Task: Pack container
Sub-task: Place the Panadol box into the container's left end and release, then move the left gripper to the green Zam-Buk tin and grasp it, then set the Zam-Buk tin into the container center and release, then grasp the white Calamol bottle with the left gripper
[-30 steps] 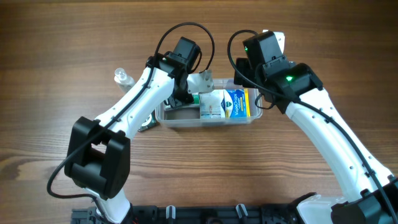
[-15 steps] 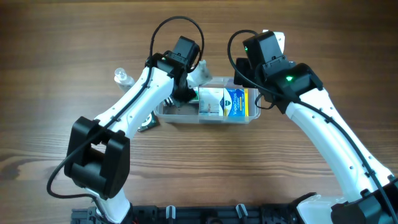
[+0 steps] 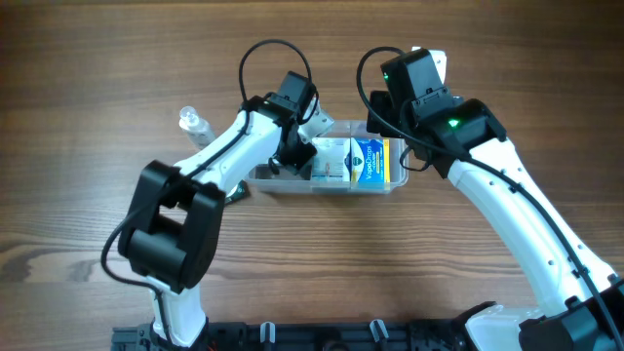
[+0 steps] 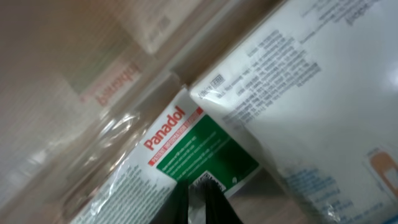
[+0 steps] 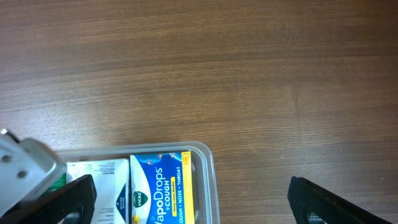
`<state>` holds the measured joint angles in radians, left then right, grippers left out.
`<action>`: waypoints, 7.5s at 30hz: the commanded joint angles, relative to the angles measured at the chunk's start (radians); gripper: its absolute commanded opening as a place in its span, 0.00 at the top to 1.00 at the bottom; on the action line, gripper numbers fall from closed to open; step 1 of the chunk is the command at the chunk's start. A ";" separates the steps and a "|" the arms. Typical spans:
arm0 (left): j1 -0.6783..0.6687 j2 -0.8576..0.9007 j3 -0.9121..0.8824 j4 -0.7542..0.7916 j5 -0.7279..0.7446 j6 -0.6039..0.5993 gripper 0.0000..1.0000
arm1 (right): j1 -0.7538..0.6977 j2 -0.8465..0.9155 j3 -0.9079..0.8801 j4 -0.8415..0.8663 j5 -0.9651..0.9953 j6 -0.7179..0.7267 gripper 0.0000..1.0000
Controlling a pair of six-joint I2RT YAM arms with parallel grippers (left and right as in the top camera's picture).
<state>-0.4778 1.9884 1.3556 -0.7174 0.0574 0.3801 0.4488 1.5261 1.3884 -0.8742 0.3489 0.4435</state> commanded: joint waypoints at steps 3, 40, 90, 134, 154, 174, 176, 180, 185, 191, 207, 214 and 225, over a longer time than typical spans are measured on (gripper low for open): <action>0.002 0.050 -0.022 0.025 -0.006 -0.134 0.90 | 0.002 0.008 0.004 0.006 0.017 0.001 0.00; 0.347 -0.572 -0.485 -0.063 -0.090 -0.908 0.19 | 0.001 0.008 0.004 0.006 0.017 0.001 0.00; 0.345 -0.329 -0.494 0.088 -0.066 -0.828 0.36 | -0.042 0.008 0.004 0.029 0.116 -0.013 0.00; -0.154 -0.240 -0.065 0.331 0.016 -0.721 0.54 | -0.686 0.008 0.004 -0.076 -0.022 0.159 0.00; -0.165 -0.222 0.048 0.127 -0.044 -0.780 0.19 | -0.686 0.008 0.004 -0.076 -0.022 0.159 0.00; 0.474 -0.312 0.195 -0.317 -0.144 -0.714 0.19 | -0.686 0.008 0.004 -0.076 -0.022 0.159 0.00; 0.484 -0.254 0.195 -0.312 -0.137 -0.693 0.19 | -0.686 0.008 0.004 -0.076 -0.022 0.159 0.00; 0.486 -0.166 0.195 -0.292 -0.125 -0.641 0.20 | -0.686 0.008 0.004 -0.076 -0.022 0.159 0.00; 0.486 -0.126 0.195 -0.262 -0.046 -0.612 0.33 | -0.686 0.008 0.004 -0.076 -0.022 0.159 0.00; 0.486 -0.126 0.195 -0.294 -0.047 -0.612 0.58 | -0.686 0.008 0.004 -0.076 -0.022 0.159 0.00; 0.437 -0.454 0.195 -0.428 -0.116 -0.596 0.94 | -0.686 0.008 0.004 -0.076 -0.022 0.159 0.00; 0.244 -0.703 0.195 -0.508 -0.118 -0.597 0.96 | -0.686 0.008 0.004 -0.076 -0.022 0.159 0.00; -0.118 -0.561 0.194 -0.534 -0.160 -0.640 0.96 | -0.686 0.008 0.004 -0.076 -0.022 0.159 0.00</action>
<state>-0.5407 1.3327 1.5455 -1.2549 -0.0593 -0.2493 -0.2375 1.5261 1.3884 -0.9531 0.3363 0.5835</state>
